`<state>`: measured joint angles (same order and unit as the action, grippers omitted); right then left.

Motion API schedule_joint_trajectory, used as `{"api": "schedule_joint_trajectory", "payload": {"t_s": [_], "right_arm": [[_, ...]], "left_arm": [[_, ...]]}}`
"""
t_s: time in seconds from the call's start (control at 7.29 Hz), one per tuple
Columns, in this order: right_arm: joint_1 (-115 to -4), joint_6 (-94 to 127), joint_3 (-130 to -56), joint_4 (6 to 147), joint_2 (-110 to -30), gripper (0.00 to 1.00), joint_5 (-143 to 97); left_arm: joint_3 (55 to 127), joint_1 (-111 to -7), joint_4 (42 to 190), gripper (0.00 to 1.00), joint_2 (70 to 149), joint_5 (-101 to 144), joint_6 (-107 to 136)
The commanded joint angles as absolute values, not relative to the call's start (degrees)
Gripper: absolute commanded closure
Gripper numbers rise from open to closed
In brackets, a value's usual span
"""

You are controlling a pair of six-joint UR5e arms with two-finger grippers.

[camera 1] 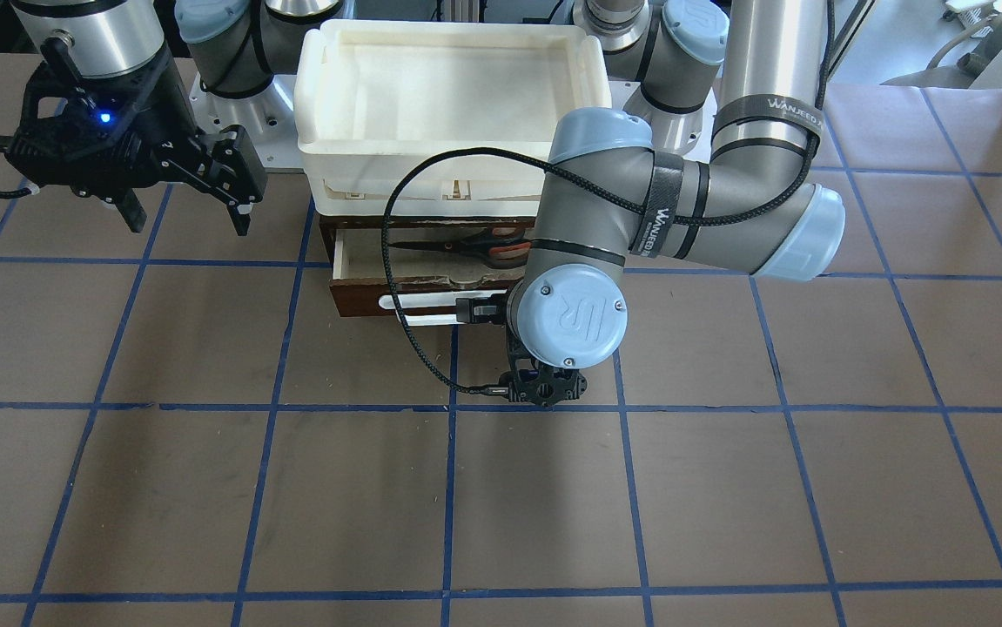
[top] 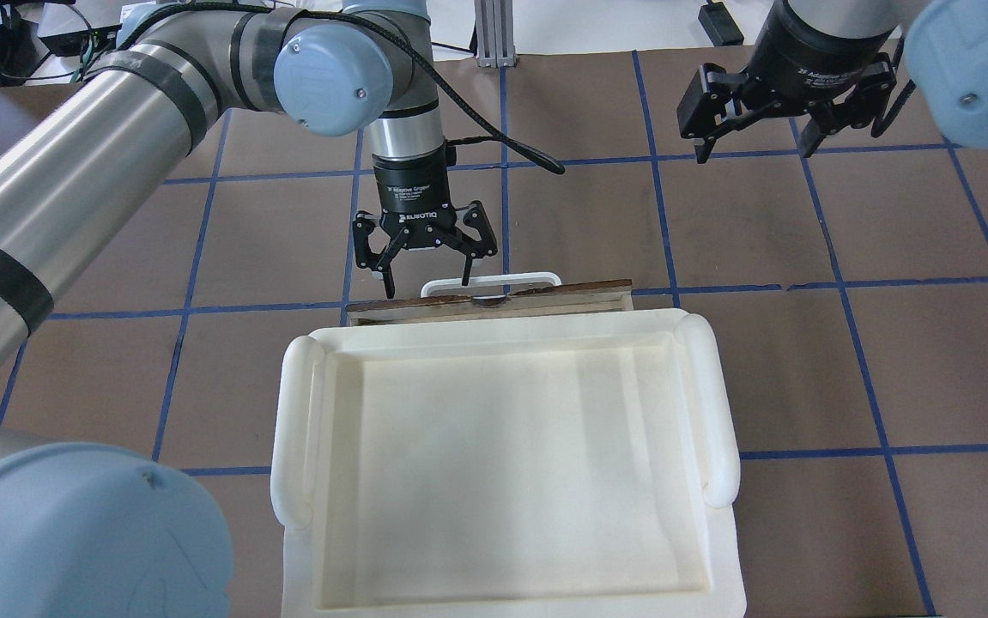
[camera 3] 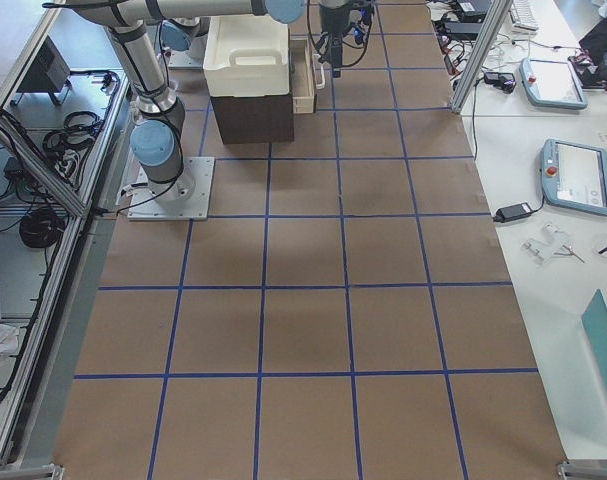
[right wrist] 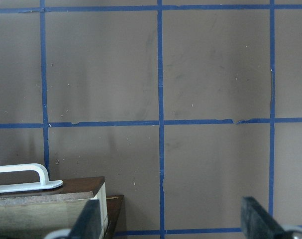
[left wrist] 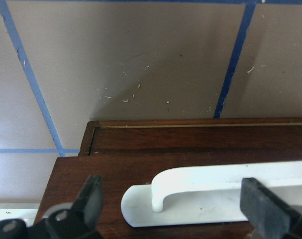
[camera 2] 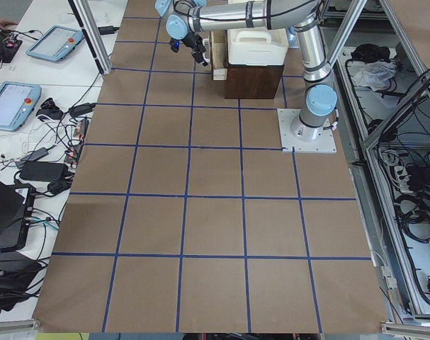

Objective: Put scissors in drawer and close it
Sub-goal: 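Push the drawer shut with the left gripper, away from the robot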

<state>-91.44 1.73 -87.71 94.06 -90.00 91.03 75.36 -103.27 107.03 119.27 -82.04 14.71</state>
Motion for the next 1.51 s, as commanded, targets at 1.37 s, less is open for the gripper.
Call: {"api": "schedule_joint_trajectory", "payload": {"t_s": [1.37], "right_arm": [[-91.4,1.8,-87.7,94.1,-89.7,0.0,90.8]], "left_arm": [[81.1,-103.2,112.5,0.0,115.6,-80.9,15.4]]}}
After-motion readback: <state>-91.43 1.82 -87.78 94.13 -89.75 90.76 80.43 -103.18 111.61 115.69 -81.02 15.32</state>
